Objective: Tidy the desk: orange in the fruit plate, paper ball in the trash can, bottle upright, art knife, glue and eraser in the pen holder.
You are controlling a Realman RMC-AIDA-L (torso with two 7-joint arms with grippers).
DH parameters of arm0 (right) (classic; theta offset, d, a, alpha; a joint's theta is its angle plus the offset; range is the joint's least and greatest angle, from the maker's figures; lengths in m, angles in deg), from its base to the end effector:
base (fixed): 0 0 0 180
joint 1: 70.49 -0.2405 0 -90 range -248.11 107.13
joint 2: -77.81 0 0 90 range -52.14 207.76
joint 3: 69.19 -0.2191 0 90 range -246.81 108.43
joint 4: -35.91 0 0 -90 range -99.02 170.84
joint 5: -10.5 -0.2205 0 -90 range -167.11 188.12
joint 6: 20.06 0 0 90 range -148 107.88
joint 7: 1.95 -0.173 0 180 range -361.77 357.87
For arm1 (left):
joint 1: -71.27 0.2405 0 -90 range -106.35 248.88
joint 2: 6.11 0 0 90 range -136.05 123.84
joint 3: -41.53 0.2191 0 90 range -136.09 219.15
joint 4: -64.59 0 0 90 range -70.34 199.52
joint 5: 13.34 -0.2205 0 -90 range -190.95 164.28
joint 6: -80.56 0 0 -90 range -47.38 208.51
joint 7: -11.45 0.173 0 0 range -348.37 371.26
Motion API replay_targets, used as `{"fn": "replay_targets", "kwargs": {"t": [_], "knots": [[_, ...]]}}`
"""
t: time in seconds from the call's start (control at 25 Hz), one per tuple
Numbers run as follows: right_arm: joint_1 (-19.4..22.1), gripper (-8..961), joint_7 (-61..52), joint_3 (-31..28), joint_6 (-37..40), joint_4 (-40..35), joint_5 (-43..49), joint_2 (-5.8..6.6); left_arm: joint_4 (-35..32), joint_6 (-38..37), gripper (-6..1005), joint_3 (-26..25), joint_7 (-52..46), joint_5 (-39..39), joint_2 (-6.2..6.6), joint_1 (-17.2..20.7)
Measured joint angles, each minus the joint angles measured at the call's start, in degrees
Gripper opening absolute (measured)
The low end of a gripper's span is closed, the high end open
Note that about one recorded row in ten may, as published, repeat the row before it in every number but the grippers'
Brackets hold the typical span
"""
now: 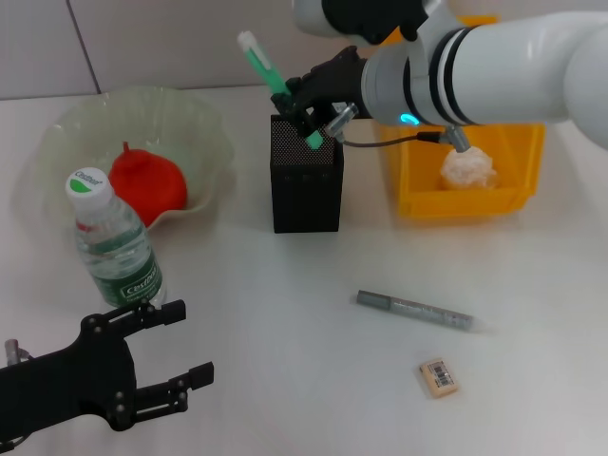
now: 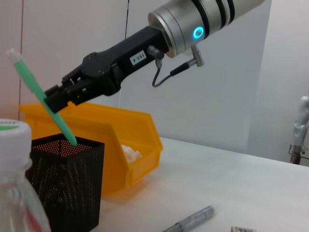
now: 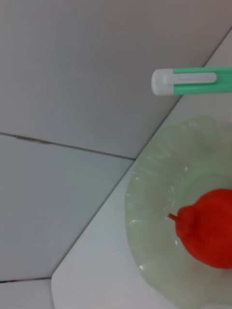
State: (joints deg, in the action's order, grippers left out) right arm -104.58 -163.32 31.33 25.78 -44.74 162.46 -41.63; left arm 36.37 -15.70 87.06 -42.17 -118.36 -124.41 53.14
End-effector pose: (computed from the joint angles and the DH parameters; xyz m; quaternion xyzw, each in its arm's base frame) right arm 0.0592 0.4056 -0.0482 -0.9150 0.1870 0.0365 0.3556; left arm -0.2653 0.2514 -0.0274 -0.9362 -0.1309 -0.2977 0.1333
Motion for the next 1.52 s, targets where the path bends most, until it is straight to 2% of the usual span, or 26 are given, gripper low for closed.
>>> {"fn": "replay_targets", "kwargs": {"t": [0.36, 0.52, 0.56, 0.6, 0.64, 0.68, 0.72, 0.76, 0.8, 0.88, 0.92, 0.96, 1.0, 1.16, 1.32, 1.36, 1.52], "knots": [[1.32, 249, 0.32, 0.65, 0.48, -0.91, 0.01, -0.09, 0.0, -0.4, 802, -0.01, 0.0, 0.0, 0.0, 0.19], [1.73, 359, 0.05, 0.28, 2.59, -2.62, -0.37, -0.16, 0.0, -0.6, 802, -0.01, 0.0, 0.0, 0.0, 0.35], [2.18, 386, 0.12, -0.82, 6.82, -5.87, -1.21, -0.19, -0.02, -0.88, 802, -0.03, 0.0, -0.01, 0.0, 0.45], [2.18, 414, 0.12, -0.82, 6.82, -5.87, -1.21, -0.19, -0.02, -0.88, 802, -0.03, 0.0, -0.01, 0.0, 0.45], [2.43, 441, 0.64, -3.0, 13.44, -10.66, -1.69, -0.09, -0.03, -1.04, 802, -0.05, 0.0, -0.01, 0.01, 0.49], [2.43, 556, 0.64, -3.0, 13.44, -10.66, -1.69, -0.09, -0.06, -1.3, 802, -0.1, 0.0, -0.01, 0.03, 0.54], [2.45, 671, 1.31, -4.36, 17.92, -13.24, -1.86, -0.02, -0.07, -1.57, 802, -0.28, 0.0, 0.0, 0.06, 0.6], [2.01, 679, 3.14, -7.95, 27.49, -18.4, -2.5, 0.11, -0.08, -1.81, 802, -0.54, 0.0, 0.0, 0.06, 0.69], [2.01, 687, 3.14, -7.95, 27.49, -18.4, -2.5, 0.11, -0.08, -1.81, 802, -0.54, 0.0, 0.0, 0.06, 0.69], [1.25, 703, 5.84, -12.1, 37.01, -22.9, -3.64, 0.14, -0.08, -1.85, 802, -0.67, 0.0, 0.0, 0.08, 0.72], [0.71, 711, 7.83, -14.52, 42.69, -25.0, -4.57, 0.16, -0.08, -1.86, 802, -0.66, 0.0, 0.0, 0.08, 0.73], [-0.11, 719, 11.7, -18.52, 51.85, -27.71, -6.24, 0.25, -0.11, -1.93, 802, -0.67, -0.04, 0.0, 0.09, 0.79], [-0.11, 727, 11.7, -18.52, 51.85, -27.71, -6.24, 0.25, -0.11, -1.93, 802, -0.67, -0.04, 0.0, 0.09, 0.79], [0.14, 759, 23.31, -27.09, 69.34, -30.06, -13.68, 0.33, -0.42, -2.03, 802, -0.68, -0.96, 0.0, 0.09, 0.81], [1.96, 758, 29.9, -28.11, 75.44, -29.59, -14.4, 0.34, -0.42, -2.03, 802, -1.28, -1.23, 0.0, 0.07, 0.82], [3.68, 758, 33.9, -27.29, 76.81, -28.5, -12.51, 0.29, -0.2, -2.01, 802, -1.58, -1.26, 0.0, 0.01, 0.82], [5.64, 759, 38.31, -24.8, 76.43, -25.72, -8.5, 0.18, -0.13, -1.56, 802, -2.01, -1.27, 0.0, -0.13, 0.82]]}}
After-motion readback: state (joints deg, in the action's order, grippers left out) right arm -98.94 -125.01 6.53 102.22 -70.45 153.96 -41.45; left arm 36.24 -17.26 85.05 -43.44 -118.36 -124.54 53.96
